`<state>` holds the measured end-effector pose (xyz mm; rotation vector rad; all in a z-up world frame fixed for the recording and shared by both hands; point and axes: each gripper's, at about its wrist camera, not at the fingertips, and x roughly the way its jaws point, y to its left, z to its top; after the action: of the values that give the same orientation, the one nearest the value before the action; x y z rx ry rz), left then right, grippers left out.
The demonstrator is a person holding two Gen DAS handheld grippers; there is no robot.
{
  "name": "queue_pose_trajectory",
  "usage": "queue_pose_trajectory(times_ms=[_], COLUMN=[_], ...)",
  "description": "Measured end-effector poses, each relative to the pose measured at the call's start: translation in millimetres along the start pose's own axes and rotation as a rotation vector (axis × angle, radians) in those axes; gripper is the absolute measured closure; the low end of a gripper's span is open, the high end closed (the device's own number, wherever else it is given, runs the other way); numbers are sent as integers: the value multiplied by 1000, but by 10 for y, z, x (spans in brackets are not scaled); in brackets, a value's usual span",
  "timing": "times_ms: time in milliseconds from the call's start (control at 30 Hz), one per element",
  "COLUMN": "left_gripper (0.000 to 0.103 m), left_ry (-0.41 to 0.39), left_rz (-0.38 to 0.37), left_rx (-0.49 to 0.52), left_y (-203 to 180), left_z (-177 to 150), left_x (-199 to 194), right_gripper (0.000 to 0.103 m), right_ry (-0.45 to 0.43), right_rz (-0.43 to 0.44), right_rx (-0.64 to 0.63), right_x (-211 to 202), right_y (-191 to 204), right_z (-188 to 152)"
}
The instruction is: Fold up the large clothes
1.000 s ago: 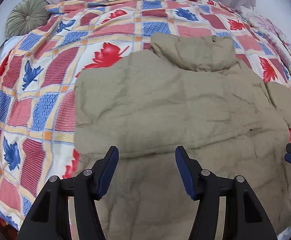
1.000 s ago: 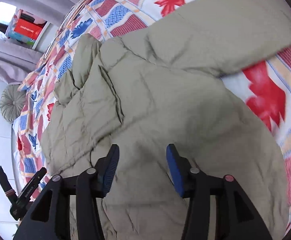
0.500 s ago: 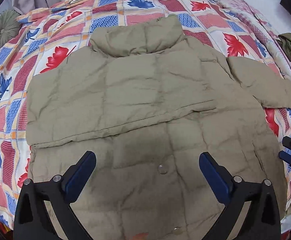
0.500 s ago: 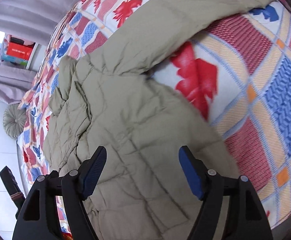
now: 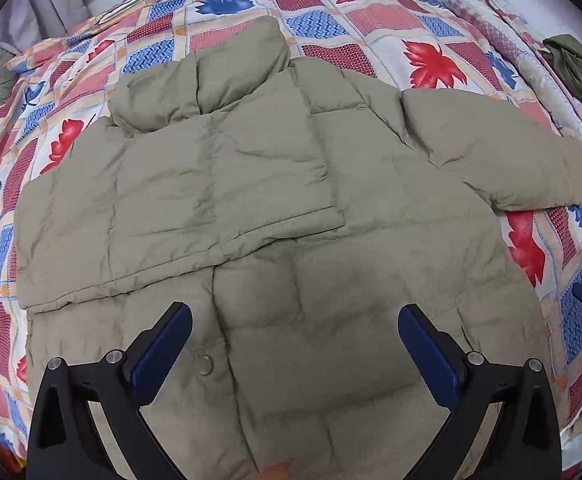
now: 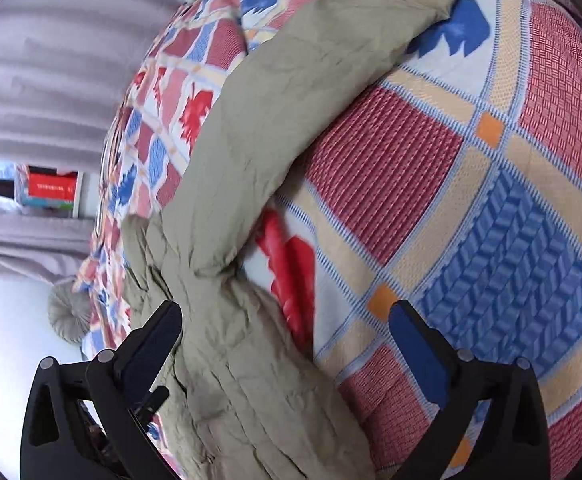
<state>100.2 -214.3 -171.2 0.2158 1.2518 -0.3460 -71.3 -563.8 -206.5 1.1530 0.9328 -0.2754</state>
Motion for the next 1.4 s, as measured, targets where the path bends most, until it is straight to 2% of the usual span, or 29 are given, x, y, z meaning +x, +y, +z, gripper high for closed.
queue_pose_trajectory(times_ms=[100, 233, 400, 567, 667, 767, 833, 933, 1133, 1267, 1400], left_gripper=[0, 0, 0, 0, 0, 0, 0, 0, 0, 0, 0], left_ry=[15, 56, 66, 44, 35, 28, 20, 6, -27, -51, -71], left_rz=[3, -60, -61, -46, -43, -37, -32, -19, 3, 25, 47], left_rx=[-10, -29, -49, -52, -64, -91, -105, -120, -148, -172, -202], left_y=[-58, -119, -212, -292, -279, -213, -149, -48, 241, 511, 817], left_z=[42, 83, 127, 183, 232, 272, 289, 314, 348, 333, 282], left_x=[57, 129, 183, 176, 161, 148, 128, 97, 33, -26, -72], right_gripper=[0, 0, 0, 2, 16, 36, 69, 96, 96, 96, 96], right_ry=[-25, -89, -135, -171, -181, -168, -156, -143, -138, -91, -24], right_rz=[3, 74, 140, 227, 285, 360, 387, 414, 483, 472, 428], right_rx=[51, 152, 246, 371, 457, 551, 574, 507, 350, 130, -106], right_x=[-35, -94, -31, 115, 228, 353, 414, 424, 317, 329, 521], right_y=[-154, -403, -587, -716, -787, -880, -879, -697, -100, 616, 1457], right_z=[239, 600, 1019, 1343, 1495, 1609, 1659, 1721, 1711, 1582, 1243])
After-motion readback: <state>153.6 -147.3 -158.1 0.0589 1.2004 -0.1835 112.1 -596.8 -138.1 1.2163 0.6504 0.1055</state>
